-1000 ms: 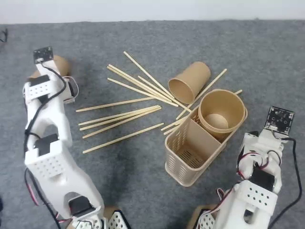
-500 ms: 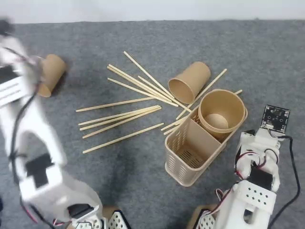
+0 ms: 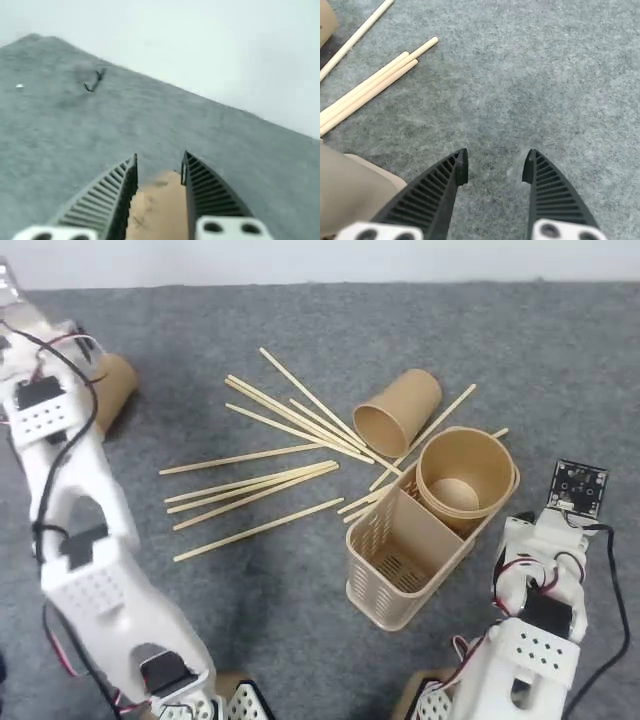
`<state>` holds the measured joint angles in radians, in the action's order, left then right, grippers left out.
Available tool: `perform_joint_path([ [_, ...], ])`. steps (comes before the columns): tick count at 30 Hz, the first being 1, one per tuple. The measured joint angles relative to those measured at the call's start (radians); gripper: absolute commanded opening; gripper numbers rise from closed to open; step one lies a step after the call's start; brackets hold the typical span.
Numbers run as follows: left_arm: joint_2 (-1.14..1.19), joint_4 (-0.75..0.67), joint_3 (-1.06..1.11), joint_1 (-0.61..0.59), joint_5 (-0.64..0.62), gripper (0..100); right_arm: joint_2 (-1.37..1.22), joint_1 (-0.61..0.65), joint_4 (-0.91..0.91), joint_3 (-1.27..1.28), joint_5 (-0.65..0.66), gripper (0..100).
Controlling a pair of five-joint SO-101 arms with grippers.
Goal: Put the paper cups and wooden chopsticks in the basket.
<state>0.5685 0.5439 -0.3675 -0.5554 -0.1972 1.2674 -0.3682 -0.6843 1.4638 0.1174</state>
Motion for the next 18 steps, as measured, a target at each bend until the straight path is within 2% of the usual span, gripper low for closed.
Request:
perform_joint_path([
  [3, 0.157, 0.009, -0.167, -0.005, 0.0, 13, 0.0, 0.0, 0.0, 0.0, 0.0, 19.3],
  [7, 0.381, 0.137, -0.427, 0.002, 0.0, 13, 0.0, 0.0, 0.0, 0.0, 0.0, 19.3],
  [12, 0.629, 0.41, -0.796, -0.002, 0.074, 13, 0.0, 0.0, 0.0, 0.0, 0.0, 19.3],
  [18, 0.812, 0.775, -1.235, 0.023, 0.19, 13, 0.0, 0.0, 0.0, 0.0, 0.0, 19.3],
])
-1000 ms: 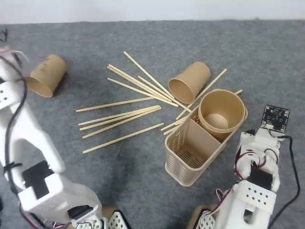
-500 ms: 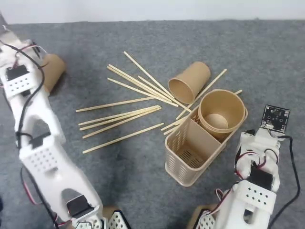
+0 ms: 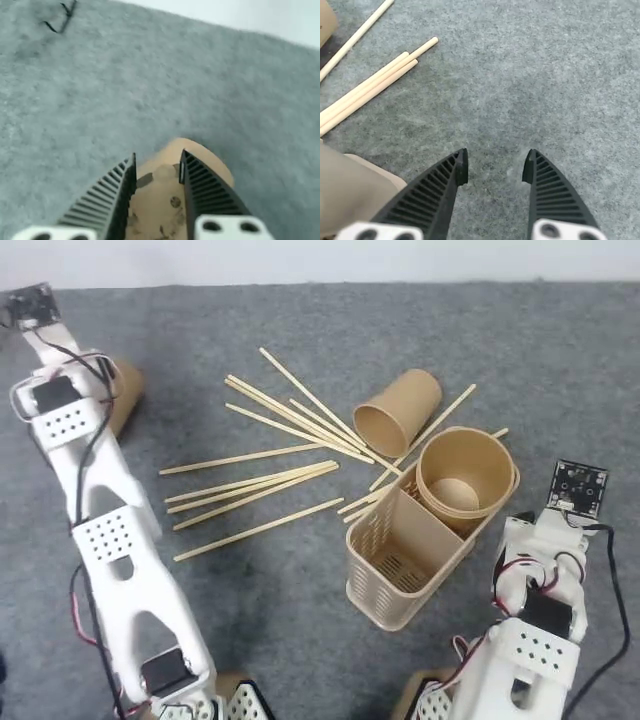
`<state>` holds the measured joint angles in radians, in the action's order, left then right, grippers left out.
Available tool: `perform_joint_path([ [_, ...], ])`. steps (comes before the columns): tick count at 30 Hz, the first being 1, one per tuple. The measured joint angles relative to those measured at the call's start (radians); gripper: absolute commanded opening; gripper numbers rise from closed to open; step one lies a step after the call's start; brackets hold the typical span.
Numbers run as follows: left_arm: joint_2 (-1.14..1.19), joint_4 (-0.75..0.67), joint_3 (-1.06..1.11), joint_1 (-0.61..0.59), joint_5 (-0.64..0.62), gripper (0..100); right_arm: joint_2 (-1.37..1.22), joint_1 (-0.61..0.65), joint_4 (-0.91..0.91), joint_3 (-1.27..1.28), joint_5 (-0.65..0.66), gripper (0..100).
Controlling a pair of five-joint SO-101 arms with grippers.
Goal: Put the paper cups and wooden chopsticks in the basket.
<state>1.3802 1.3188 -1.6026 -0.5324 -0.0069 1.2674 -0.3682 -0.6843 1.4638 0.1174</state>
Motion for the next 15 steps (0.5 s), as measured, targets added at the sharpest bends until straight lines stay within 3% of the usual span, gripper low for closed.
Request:
perform_joint_path([
  [7, -0.032, 0.331, -0.071, 0.078, 0.209, 13, 0.0, 0.0, 0.0, 0.0, 0.0, 19.3],
  [15, -0.083, 0.4, -0.063, 0.048, 0.229, 13, 0.0, 0.0, 0.0, 0.0, 0.0, 19.3],
])
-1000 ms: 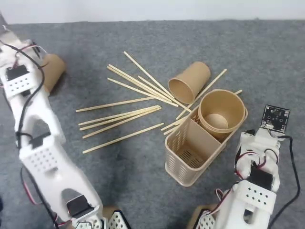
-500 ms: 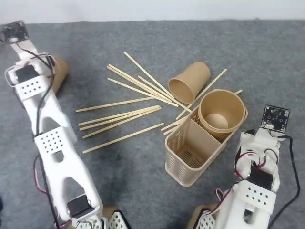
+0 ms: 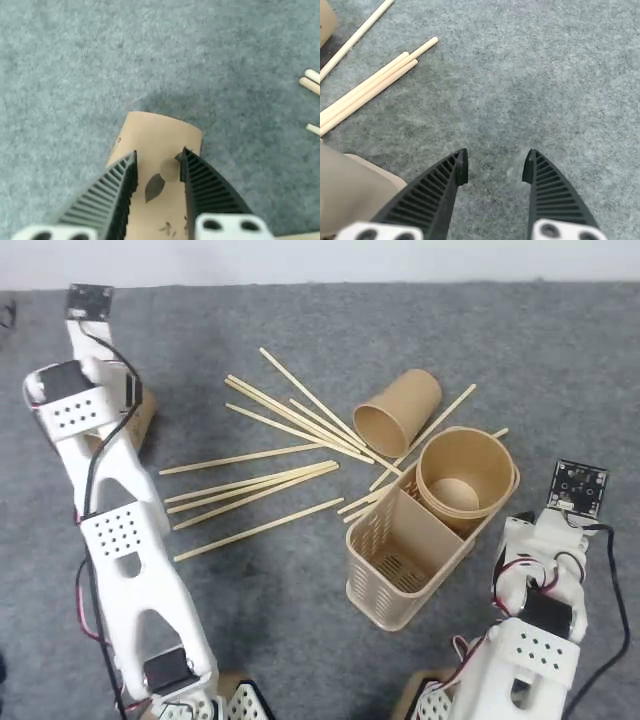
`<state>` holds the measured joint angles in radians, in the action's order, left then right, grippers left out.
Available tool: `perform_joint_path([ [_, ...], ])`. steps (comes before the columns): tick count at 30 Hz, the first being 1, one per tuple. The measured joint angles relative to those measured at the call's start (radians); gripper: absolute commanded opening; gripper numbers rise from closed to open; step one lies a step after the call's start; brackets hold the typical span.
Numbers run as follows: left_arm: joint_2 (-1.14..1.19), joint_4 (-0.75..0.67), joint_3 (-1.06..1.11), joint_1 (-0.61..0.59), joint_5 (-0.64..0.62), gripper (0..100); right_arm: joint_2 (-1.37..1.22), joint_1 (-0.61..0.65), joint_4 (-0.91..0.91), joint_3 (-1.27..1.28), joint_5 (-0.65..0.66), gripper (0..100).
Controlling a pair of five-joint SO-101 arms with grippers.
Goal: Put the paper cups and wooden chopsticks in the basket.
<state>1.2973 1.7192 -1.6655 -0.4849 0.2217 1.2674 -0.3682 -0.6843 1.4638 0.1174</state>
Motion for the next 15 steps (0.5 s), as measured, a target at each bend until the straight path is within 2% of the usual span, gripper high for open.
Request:
perform_joint_path([
  [11, -0.064, 0.003, 0.147, -0.011, 0.006, 12, 0.0, 0.0, 0.0, 0.0, 0.0, 19.3],
  [15, -0.066, 0.003, 0.157, 0.005, 0.006, 5, 0.0, 0.0, 0.0, 0.0, 0.0, 19.3],
])
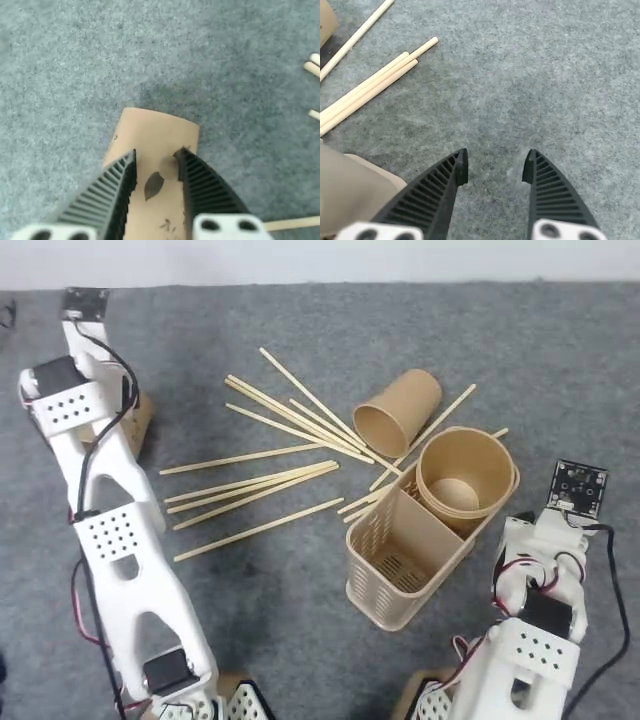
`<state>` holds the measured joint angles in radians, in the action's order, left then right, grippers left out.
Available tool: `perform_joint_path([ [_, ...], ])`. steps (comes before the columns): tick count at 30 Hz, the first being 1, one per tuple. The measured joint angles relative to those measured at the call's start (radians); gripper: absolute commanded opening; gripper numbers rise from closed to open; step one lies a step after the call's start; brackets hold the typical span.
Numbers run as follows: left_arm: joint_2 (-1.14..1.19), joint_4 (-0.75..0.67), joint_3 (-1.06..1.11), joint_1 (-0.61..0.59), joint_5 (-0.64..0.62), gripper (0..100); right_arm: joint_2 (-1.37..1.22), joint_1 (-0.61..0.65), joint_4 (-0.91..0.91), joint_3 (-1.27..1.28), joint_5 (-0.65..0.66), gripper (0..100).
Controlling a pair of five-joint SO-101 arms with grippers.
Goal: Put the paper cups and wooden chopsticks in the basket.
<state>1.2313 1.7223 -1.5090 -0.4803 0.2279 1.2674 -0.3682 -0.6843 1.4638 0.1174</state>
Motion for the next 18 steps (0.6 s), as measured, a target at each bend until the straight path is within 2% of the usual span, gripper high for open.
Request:
perform_joint_path([
  [6, -0.048, 0.0, 0.117, 0.052, 0.0, 4, 0.0, 0.0, 0.0, 0.0, 0.0, 19.3],
  [18, -0.361, 0.006, 0.624, 0.055, -0.014, 4, 0.0, 0.0, 0.0, 0.0, 0.0, 19.3],
])
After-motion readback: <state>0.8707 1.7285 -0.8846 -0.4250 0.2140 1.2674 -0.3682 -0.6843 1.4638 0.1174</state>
